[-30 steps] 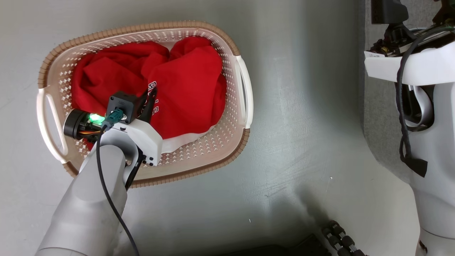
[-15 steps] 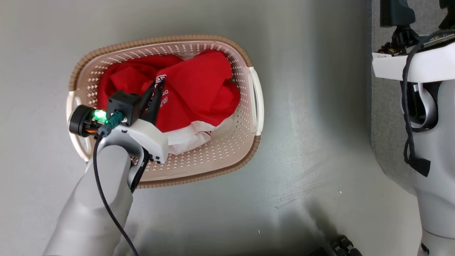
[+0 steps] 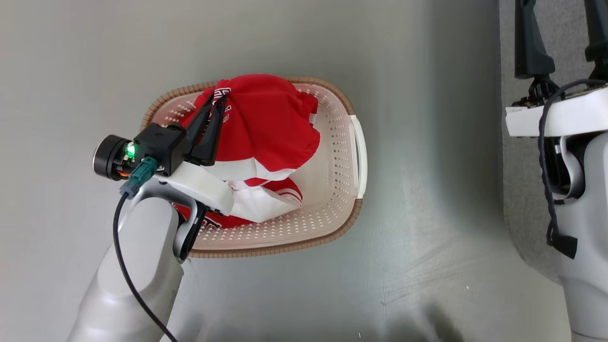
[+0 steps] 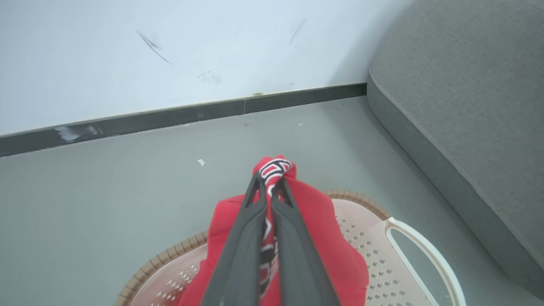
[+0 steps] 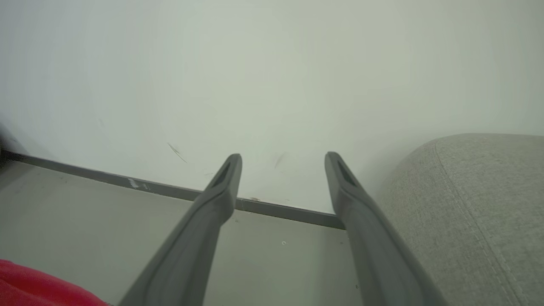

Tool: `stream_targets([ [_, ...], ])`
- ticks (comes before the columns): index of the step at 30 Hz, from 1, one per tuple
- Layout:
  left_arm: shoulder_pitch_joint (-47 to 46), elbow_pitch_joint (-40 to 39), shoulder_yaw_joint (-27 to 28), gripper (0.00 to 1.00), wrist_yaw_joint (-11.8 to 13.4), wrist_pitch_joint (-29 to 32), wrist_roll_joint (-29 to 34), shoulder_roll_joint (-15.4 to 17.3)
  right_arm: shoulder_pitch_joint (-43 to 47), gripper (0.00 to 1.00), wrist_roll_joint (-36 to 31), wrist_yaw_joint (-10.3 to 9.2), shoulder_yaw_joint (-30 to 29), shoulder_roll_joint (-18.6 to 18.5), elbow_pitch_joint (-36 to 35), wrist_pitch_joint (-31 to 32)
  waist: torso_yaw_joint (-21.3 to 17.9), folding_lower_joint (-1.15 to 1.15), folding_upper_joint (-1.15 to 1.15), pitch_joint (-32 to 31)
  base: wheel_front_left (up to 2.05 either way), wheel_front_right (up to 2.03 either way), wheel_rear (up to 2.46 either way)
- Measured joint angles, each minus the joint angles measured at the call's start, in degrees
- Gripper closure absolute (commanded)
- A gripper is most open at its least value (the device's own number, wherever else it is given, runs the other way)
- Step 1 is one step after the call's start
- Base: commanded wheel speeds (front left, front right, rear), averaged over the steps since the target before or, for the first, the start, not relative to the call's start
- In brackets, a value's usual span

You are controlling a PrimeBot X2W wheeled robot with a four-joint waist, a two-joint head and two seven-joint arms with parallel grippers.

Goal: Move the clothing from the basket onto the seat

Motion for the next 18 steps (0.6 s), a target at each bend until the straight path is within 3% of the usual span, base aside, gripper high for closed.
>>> stream_targets([
  [18,6.9,-11.3,2.3,1.0,0.4,0.0,-1.7,0.1,7.7,0.0,1.8,0.0,-0.3,-0.1,1.6,0.0,2.8,0.0,0.0,-11.1,0.0,0.0,0.0],
])
